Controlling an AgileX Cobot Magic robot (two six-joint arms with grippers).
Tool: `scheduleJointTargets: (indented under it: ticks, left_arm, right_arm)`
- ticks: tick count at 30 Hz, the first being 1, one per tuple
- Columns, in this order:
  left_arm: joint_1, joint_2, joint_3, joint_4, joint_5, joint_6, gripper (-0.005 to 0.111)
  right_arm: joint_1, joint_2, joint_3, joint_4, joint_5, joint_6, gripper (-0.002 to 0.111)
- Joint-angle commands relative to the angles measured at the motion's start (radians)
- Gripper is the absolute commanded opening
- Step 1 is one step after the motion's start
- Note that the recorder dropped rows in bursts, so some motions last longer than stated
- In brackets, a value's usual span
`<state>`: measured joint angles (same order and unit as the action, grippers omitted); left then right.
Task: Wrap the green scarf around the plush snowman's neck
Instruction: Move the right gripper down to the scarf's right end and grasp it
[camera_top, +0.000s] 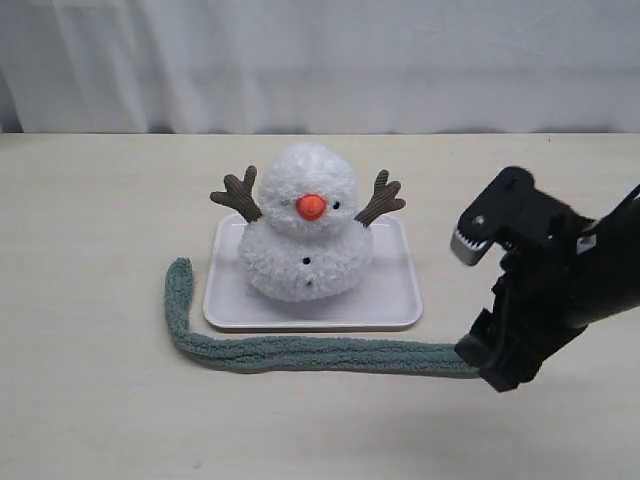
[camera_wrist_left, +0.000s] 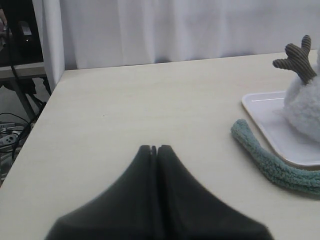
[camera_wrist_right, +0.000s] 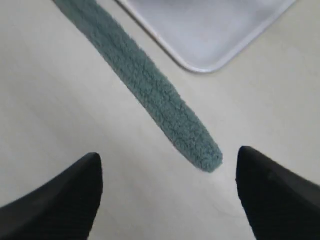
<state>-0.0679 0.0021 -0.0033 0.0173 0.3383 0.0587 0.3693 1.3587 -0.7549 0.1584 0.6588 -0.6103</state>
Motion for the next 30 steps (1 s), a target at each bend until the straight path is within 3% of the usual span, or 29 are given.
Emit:
scheduleJointTargets:
  ticks: [1, 11, 30]
  left_arm:
    - [0.004, -0.002, 0.003, 0.000, -0.012, 0.004, 0.000]
    - [0.004, -0.002, 0.003, 0.000, -0.012, 0.004, 0.000]
    - [0.004, -0.002, 0.003, 0.000, -0.012, 0.004, 0.000]
  right_arm:
    - [0.065, 0.109, 0.006, -0.118, -0.074, 0.042, 0.070]
    - [0.106, 0.334, -0.001, -0.246, -0.271, 0.075, 0.070]
    - [0.104, 0.408, -0.001, -0.360, -0.428, 0.107, 0.070]
